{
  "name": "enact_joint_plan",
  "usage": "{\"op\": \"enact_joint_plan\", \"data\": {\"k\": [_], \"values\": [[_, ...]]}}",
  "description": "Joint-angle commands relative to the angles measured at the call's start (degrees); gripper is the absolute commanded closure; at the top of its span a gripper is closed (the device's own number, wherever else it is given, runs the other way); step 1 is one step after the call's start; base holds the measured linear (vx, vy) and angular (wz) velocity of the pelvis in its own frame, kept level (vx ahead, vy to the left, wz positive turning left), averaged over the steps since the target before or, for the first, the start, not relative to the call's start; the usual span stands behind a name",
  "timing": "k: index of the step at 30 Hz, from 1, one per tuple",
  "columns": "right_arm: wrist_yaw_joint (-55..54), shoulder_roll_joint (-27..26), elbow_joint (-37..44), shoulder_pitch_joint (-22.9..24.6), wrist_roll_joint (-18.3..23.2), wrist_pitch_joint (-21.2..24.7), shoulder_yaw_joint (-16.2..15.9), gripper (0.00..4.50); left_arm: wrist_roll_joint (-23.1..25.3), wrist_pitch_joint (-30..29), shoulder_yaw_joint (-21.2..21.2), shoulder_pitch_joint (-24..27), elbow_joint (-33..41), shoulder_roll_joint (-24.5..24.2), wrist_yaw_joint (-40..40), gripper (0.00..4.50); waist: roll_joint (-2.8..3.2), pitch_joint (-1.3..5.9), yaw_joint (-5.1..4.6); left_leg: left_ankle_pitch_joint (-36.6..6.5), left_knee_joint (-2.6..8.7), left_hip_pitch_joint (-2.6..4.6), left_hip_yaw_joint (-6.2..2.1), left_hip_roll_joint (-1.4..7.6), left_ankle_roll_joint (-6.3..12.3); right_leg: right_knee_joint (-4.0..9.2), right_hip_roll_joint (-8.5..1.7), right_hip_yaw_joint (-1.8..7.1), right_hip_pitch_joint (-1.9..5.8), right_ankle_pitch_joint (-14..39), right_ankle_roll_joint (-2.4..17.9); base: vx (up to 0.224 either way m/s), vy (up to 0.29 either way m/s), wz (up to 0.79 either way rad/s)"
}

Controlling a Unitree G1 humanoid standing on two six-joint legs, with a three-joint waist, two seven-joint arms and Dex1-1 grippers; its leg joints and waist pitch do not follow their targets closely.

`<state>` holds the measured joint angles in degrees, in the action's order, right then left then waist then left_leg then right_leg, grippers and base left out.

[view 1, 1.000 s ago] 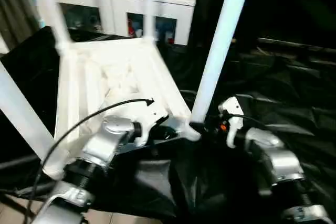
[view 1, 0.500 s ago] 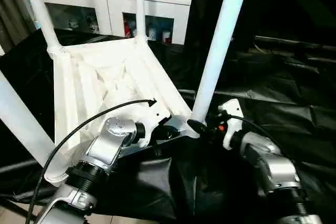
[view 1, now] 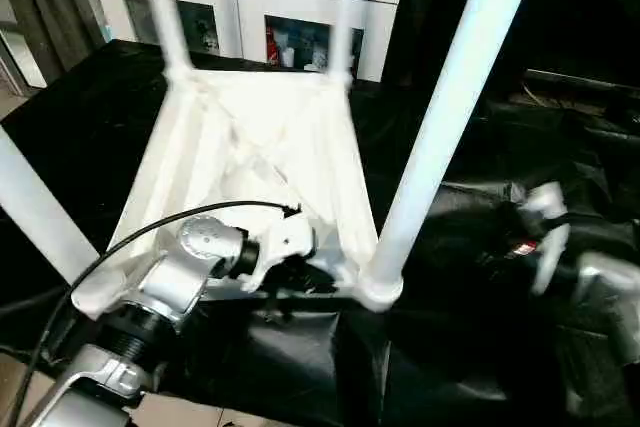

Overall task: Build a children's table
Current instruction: Rotate leg to tighten

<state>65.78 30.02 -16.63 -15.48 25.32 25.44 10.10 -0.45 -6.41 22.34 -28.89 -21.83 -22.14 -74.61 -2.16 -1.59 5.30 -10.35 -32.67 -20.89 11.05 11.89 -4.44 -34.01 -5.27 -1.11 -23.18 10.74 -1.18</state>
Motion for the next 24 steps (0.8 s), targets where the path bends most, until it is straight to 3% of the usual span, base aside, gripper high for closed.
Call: {"op": "enact_joint_plan", "data": {"k": [1,2,3,5,11,13,14,15,16,18,19,21,22,23,24], "values": [[-2.4,-0.1,-1.0,-0.7,0.5,-1.2,1.3,1.44,-0.2,2.1,3.1,-0.8,-0.2,0.6,-3.1,4.5,0.35,2.56,-0.21,-13.9,3.52,1.05,0.18,1.23,1.42,3.54,-1.54,0.83,2.34,9.1,13.8,0.0,0.0,0.0],[-5.3,-1.2,-2.0,-1.2,-0.7,-3.1,1.5,1.44,0.0,3.4,3.2,-1.0,-0.5,0.2,-3.8,4.5,0.67,2.53,-0.13,-14.4,3.54,1.15,0.15,1.22,1.03,3.62,-1.53,0.88,2.24,9.8,13.6,0.0,0.0,0.0],[-6.6,-1.9,-2.3,-1.3,-1.3,-4.0,1.3,1.44,0.2,3.8,3.3,-1.1,-0.6,0.0,-4.0,4.5,0.39,2.48,-0.43,-15.1,3.58,1.05,0.15,1.11,0.46,3.74,-1.62,0.96,2.1,11.3,13.1,0.0,0.0,0.0],[-7.7,-2.5,-2.6,-1.4,-1.9,-4.7,1.1,1.44,0.4,4.1,3.4,-1.2,-0.7,-0.1,-4.1,4.5,0.56,2.55,-0.46,-15.1,3.64,1.0,0.04,1.01,0.09,3.82,-1.66,0.99,2.1,12.3,12.3,0.0,0.0,0.0],[-14.8,-7.4,-2.3,-1.8,-4.4,-5.7,-0.1,1.44,0.4,7.5,1.2,-0.8,-1.3,-0.5,-1.8,4.5,0.56,2.86,-0.54,-9.8,3.3,0.8,0.17,0.92,1.23,2.85,-1.36,1.01,2.3,4.4,13.2,0.0,0.0,0.0],[-25.3,-10.6,-5.8,-3.6,-7.1,-7.0,0.5,1.21,-4.3,4.7,-3.1,0.6,2.7,-0.5,-1.0,4.06,-0.06,2.84,-0.7,-8.9,3.31,0.64,0.29,0.73,1.08,2.75,-1.44,0.95,2.44,4.7,13.4,0.0,0.0,0.0],[-26.6,-11.2,-5.7,-3.5,-7.4,-7.6,0.6,1.12,-5.6,3.6,-4.3,1.3,4.3,-0.6,-0.5,3.95,0.29,2.77,-0.66,-9.0,3.36,0.72,0.22,0.88,0.59,2.59,-1.68,1.05,2.26,5.3,13.5,0.0,0.0,0.0],[-27.1,-11.5,-5.5,-3.5,-7.6,-8.0,0.6,1.06,-6.2,3.0,-4.9,1.7,5.1,-0.6,-0.1,3.92,-0.16,2.73,-0.81,-9.3,3.36,0.59,0.32,0.82,0.58,2.72,-1.56,1.07,2.29,5.9,13.4,0.0,0.0,0.0],[-29.4,-13.1,-2.7,-2.7,-8.0,-8.8,0.9,1.02,-8.9,0.3,-8.3,3.5,9.1,-0.2,3.0,3.84,0.15,2.74,-0.64,-10.2,3.4,0.69,0.27,1.09,0.21,2.63,-1.7,1.16,2.24,6.6,13.3,0.0,0.0,0.0],[-30.4,-13.7,-1.4,-2.4,-8.0,-8.7,1.2,0.8,-9.8,-0.4,-9.8,4.2,10.3,0.2,4.7,3.6,0.17,2.56,-0.77,-10.8,3.39,0.64,0.35,0.96,0.55,2.72,-1.31,1.12,2.11,6.2,13.1,0.0,0.0,0.0],[-32.6,-14.5,1.5,-1.6,-9.4,-9.4,1.1,0.72,-10.4,-1.8,-13.3,5.7,12.1,1.5,10.6,3.54,0.1,2.47,-0.77,-10.8,3.47,0.51,0.29,1.02,0.6,2.69,-1.22,1.13,2.26,6.1,12.5,0.0,0.0,0.0],[-35.6,-15.1,3.6,-0.9,-10.7,-9.6,1.1,0.59,-9.3,-1.5,-16.0,6.8,12.5,2.5,16.7,3.43,0.1,2.5,-0.88,-9.8,3.35,0.41,0.25,0.98,0.75,2.62,-1.16,1.13,2.36,5.1,11.6,0.0,0.0,0.0],[-41.5,-15.7,6.5,0.0,-14.2,-8.9,0.7,0.5,-6.5,-0.3,-21.3,8.1,11.8,5.5,29.4,3.33,-0.05,2.38,-1.04,-9.9,3.31,0.36,0.3,0.91,0.64,2.85,-1.02,1.17,2.33,5.7,10.7,0.0,0.0,0.0],[-41.6,-15.7,6.6,0.0,-14.3,-8.9,0.7,0.39,-6.5,-0.3,-21.4,8.2,11.7,5.6,29.7,3.23,-0.05,2.38,-1.04,-9.9,3.31,0.36,0.3,0.91,0.64,2.85,-1.02,1.17,2.33,5.7,10.7,0.0,0.0,0.0],[-44.6,-15.6,8.1,0.8,-17.0,-8.4,-0.5,0.39,-5.9,-0.3,-24.6,9.2,12.5,7.7,36.1,3.23,0.02,2.42,-1.17,-9.8,3.27,0.26,0.17,0.76,-0.04,3.04,-0.99,1.13,2.49,7.2,9.2,0.0,0.0,0.0]]}}
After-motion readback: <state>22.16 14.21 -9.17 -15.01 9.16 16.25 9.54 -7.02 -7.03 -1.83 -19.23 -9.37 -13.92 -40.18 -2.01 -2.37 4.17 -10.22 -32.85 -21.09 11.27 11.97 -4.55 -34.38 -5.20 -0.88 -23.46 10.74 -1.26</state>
